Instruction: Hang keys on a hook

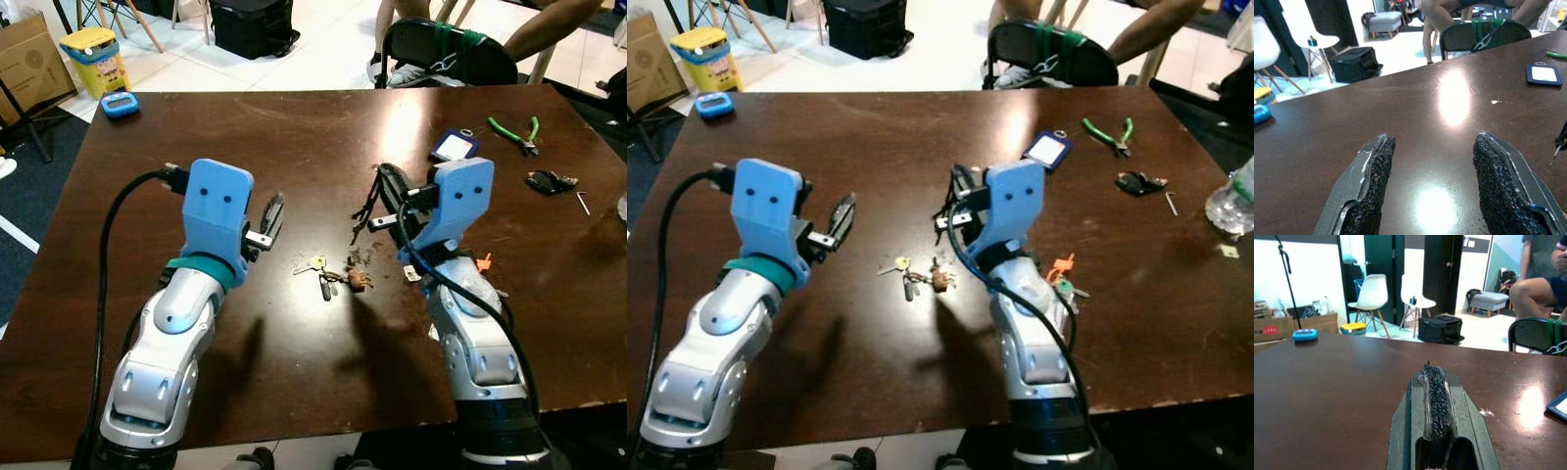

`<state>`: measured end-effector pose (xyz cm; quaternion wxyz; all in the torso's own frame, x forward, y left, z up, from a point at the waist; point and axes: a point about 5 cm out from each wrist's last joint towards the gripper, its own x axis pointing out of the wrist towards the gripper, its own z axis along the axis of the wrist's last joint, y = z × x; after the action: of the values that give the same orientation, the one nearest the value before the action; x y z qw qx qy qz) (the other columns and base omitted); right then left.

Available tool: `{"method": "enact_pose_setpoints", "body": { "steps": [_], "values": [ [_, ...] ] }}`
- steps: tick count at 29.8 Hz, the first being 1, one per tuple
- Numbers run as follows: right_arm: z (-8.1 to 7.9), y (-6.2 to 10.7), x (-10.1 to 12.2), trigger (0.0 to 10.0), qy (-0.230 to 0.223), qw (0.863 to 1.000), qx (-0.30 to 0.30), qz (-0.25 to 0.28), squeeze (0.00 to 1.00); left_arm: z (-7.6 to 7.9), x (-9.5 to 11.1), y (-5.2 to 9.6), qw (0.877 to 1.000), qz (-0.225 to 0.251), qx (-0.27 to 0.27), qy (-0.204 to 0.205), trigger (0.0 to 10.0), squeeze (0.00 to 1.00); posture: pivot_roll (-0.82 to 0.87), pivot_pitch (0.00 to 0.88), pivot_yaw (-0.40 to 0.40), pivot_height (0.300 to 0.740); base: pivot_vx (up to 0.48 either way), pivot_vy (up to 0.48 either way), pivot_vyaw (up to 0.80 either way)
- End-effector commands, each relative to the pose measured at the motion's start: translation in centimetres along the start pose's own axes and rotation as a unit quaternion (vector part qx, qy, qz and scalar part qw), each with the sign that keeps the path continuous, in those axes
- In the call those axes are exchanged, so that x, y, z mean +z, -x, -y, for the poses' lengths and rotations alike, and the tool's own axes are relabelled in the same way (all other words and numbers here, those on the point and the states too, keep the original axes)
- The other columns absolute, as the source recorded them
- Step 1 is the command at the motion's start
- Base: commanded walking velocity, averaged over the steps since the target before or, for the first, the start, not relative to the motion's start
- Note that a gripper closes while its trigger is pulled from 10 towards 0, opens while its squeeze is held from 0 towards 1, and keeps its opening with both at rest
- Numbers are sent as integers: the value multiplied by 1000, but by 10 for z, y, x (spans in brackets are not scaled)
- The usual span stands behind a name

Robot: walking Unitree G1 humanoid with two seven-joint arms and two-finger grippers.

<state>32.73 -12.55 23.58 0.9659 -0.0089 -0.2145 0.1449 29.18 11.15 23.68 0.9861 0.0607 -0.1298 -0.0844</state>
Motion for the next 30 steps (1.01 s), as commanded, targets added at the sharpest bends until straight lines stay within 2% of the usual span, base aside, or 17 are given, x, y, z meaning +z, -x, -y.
{"method": "enact_pose_setpoints", "body": {
  "steps": [1, 30],
  "values": [
    [-4, -2, 1, 10000, -4, 1000, 4, 8, 0, -2, -1, 0, 1000, 5, 7, -7, 10000, 0, -64, 60, 78, 740, -364, 0, 0],
    [-14, -10, -1, 10000, -5, 1000, 8, 7, 0, -7, -3, -2, 999, 17, 27, -14, 10000, 0, -50, 44, 73, 740, -405, 0, 0]
  ]
}}
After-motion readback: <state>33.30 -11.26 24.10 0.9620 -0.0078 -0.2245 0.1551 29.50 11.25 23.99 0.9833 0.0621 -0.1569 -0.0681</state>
